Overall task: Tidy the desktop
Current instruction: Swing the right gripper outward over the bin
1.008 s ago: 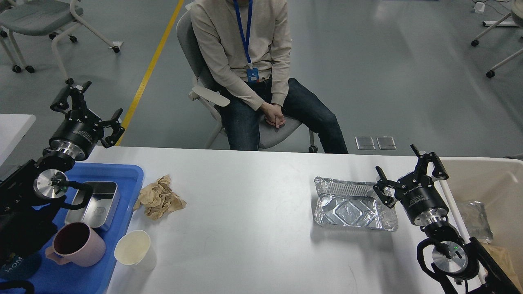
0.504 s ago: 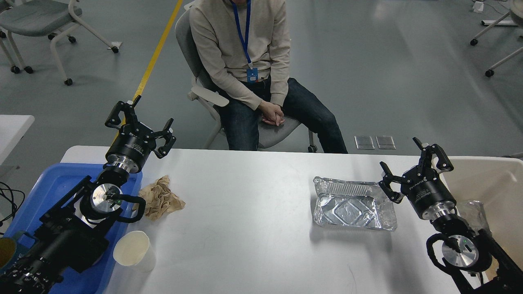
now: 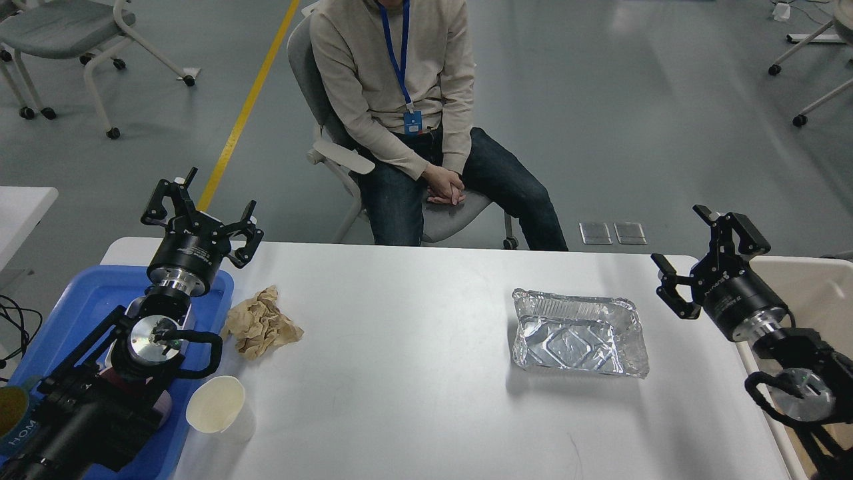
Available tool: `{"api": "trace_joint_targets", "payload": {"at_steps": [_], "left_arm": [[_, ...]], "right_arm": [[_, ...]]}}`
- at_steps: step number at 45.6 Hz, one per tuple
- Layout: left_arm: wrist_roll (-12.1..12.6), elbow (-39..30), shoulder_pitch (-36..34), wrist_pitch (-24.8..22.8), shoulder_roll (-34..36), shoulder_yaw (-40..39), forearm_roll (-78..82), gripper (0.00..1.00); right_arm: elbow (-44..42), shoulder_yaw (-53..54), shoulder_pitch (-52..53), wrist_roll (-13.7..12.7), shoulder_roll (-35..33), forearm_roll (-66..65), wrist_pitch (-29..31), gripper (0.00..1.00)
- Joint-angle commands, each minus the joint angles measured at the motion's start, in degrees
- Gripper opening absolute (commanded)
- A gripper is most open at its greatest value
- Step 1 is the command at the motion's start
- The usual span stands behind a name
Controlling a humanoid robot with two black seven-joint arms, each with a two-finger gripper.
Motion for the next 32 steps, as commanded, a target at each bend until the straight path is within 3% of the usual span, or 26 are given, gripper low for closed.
{"api": "trace_joint_targets", "payload": {"at_steps": [1,12,21,32], "left_arm": [[0.4,-0.6,0.5,2.2,1.6,-0.2,0.0,0.96],[0.2,-3.4,2.1,2.6,3.4,-0.8,-0.2,0.96],[0.2,-4.6,2.7,4.1,3.4,-1.0,-0.2,0.96],[0.2,-4.6,2.7,5.9,3.4,-1.0,-0.2,0.96]], "right_arm": [[0.1,-0.1,0.2,0.0,-5.6,-5.2,1.8,1.00],[6.5,-0.5,-1.2,-1.3,-10.7,-6.6,3.6,1.00],[9.0,-4.3,-1.9,-1.4,-17.7,-16.3,3.8,1.00],[13.6,-9.6,-1.9,-1.4,-33.4,-26.5,4.5,1.00]]}}
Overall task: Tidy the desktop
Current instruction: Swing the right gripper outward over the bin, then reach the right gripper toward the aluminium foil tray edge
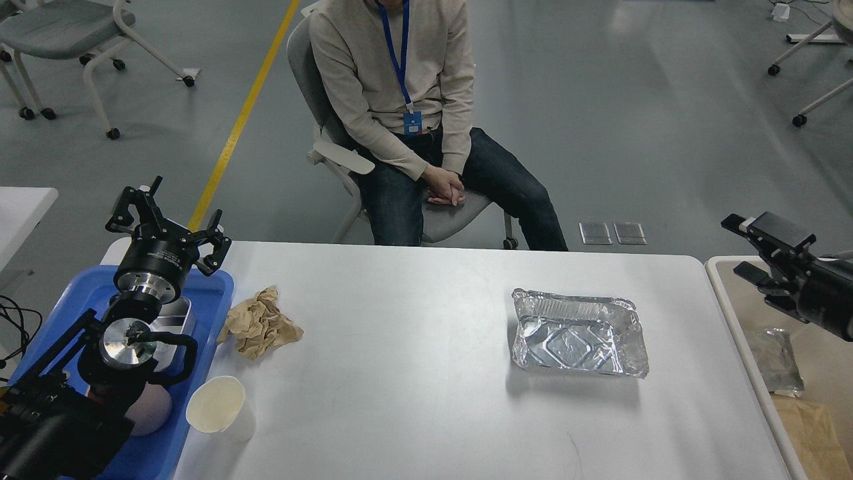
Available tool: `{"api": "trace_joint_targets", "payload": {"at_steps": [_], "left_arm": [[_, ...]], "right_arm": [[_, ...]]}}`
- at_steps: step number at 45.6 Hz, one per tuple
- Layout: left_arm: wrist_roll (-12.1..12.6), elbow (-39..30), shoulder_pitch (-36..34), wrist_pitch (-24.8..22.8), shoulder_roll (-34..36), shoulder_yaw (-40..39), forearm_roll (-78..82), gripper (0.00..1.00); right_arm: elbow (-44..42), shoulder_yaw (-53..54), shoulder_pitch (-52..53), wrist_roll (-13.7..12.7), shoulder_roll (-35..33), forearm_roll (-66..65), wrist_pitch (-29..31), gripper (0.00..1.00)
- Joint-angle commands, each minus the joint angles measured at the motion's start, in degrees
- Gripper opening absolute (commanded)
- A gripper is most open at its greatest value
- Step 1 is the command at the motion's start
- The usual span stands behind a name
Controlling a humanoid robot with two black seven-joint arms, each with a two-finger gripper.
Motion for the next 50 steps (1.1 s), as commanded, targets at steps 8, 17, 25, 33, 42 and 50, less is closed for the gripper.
{"api": "trace_joint_targets", "payload": {"at_steps": [8,17,25,33,42,50], "left_arm": [[0.0,-0.1,0.0,0.2,0.0,0.0,0.1,0.96],[0.0,-0.1,-0.1,0.2,-0.1,0.0,0.1,0.96],[0.1,-0.1,-0.1,0.1,-0.2,0.0,0.1,0.96],[0.1,-0.1,0.0,0.1,-0.1,0.0,0.1,0.96],[0.1,-0.1,0.1,0.1,-0.3,0.0,0.2,0.96],[0.1,-0.1,0.0,0.1,-0.4,0.1,0.2,0.96]], "right_arm": [[8.7,-2.2,0.3,0.1,-17.6,-13.6,0.1,1.00],[16.6,-2.2,-0.4,0.4,-32.3,-17.0,0.1,1.00],[18.1,-2.1,-0.2,0.3,-35.2,-28.4,0.1,1.00],[18.1,-2.5,-1.3,0.5,-34.8,-34.3,0.1,1.00],[17.4,-2.5,-3.5,0.5,-29.3,-34.4,1.4,1.00],[13.6,-2.8,-3.5,0.6,-19.4,-34.6,5.3,1.00]]}}
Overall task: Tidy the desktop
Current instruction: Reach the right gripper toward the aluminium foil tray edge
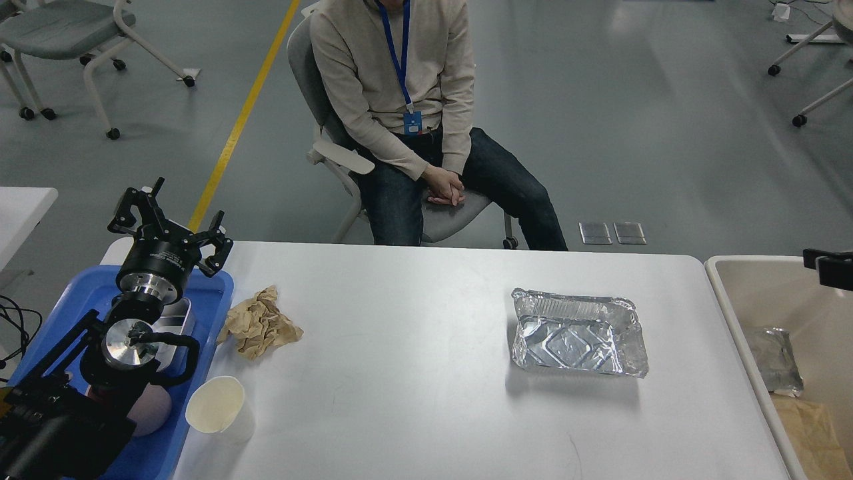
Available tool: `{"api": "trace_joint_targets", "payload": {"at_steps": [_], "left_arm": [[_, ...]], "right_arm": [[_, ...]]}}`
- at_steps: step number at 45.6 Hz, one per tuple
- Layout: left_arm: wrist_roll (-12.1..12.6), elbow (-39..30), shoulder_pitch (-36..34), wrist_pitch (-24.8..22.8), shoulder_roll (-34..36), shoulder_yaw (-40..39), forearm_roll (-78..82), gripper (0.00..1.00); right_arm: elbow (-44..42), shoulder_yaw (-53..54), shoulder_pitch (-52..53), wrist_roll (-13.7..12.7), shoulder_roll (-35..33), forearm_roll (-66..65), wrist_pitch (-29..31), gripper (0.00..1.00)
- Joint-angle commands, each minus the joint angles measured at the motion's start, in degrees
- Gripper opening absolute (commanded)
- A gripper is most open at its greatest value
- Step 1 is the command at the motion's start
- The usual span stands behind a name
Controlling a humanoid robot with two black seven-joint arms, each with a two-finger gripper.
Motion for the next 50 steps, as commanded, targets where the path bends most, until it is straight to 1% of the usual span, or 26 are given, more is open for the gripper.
{"api": "trace_joint_targets", "payload": {"at_steps": [1,6,12,16,28,36,44,50], "left_arm": [[0.0,0.0,-0.1,0.0,-0.1,0.0,0.0,0.96],[0.0,0.0,-0.1,0.1,0.1,0.0,0.0,0.96],[0.0,0.0,0.2,0.1,0.3,-0.1,0.0,0.96],[0.0,0.0,0.4,0.1,0.4,-0.1,0.0,0.96],[0.0,0.0,0.9,0.1,1.0,-0.1,0.0,0.96],[0.0,0.0,1.2,0.0,1.1,-0.1,0.1,0.96],[0.0,0.0,1.7,0.0,1.3,-0.1,0.1,0.96],[0.0,0.0,2.2,0.0,1.4,-0.1,0.1,0.96]], "right_arm": [[-3.0,-0.4,0.0,0.1,6.7,-0.1,2.9,1.00],[-4.6,-1.5,0.8,0.0,11.5,-0.3,6.5,1.00],[-8.5,-1.7,4.2,-0.1,18.3,-0.5,13.6,1.00],[-11.8,-1.8,6.3,-0.1,22.4,-0.5,15.5,1.00],[-16.0,-7.6,11.1,-0.3,30.9,-3.8,15.2,1.00],[-23.6,-8.5,13.5,-0.3,37.1,-6.5,13.9,1.00],[-29.6,-9.2,15.6,-0.3,40.8,-6.6,12.5,1.00],[-32.9,-11.4,16.4,-0.2,41.9,-6.6,9.9,1.00]]}}
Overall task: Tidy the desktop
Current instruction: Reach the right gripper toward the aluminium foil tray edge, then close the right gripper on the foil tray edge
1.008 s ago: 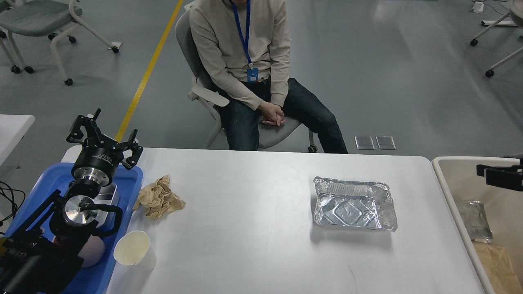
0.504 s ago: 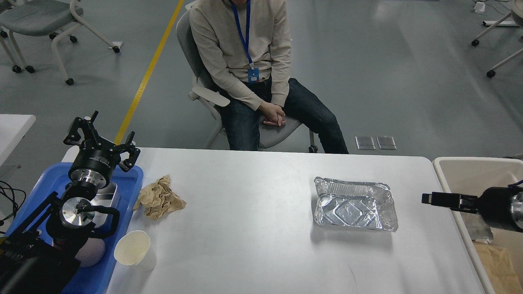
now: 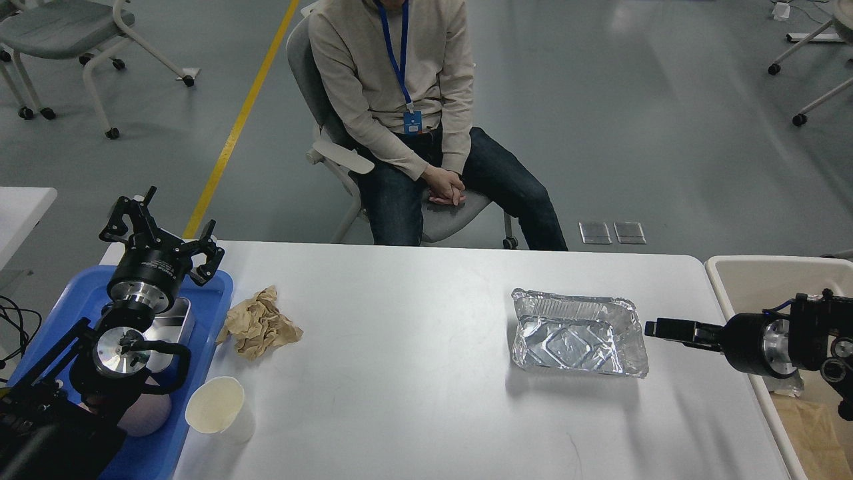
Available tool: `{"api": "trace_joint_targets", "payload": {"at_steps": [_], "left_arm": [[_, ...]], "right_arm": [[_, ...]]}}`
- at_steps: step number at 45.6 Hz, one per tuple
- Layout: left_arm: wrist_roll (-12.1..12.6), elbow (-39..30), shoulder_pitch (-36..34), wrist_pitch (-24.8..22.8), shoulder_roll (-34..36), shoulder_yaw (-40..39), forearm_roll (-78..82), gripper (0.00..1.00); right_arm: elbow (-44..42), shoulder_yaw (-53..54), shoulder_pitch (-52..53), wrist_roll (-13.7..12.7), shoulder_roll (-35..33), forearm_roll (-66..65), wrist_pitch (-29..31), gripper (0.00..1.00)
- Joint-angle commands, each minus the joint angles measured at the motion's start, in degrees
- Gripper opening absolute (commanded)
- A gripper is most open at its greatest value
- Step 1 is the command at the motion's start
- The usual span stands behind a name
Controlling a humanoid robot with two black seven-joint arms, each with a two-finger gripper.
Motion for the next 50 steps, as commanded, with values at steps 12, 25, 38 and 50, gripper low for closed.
{"api": "trace_joint_targets", "payload": {"at_steps": [12,25,38,50], "left_arm": [[0.0,-0.1,0.8,-0.1,0.3,0.0,0.0,0.96],[0.0,-0.1,1.2,-0.1,0.4,0.0,0.0,0.96],[0.0,-0.1,1.6,-0.2,1.1,-0.1,0.0,0.96],[0.0,0.0,1.6,-0.3,1.1,-0.1,0.0,0.96]], "right_arm": [[-5.0,-3.5,0.6,0.1,3.7,0.1,-4.0,1.00],[-8.1,-11.2,4.0,0.3,6.3,-0.7,-7.5,1.00],[-13.7,-17.0,7.7,0.9,9.1,-0.6,-10.2,0.99],[-15.5,-17.9,8.0,0.9,9.8,-0.3,-10.5,0.30]]}}
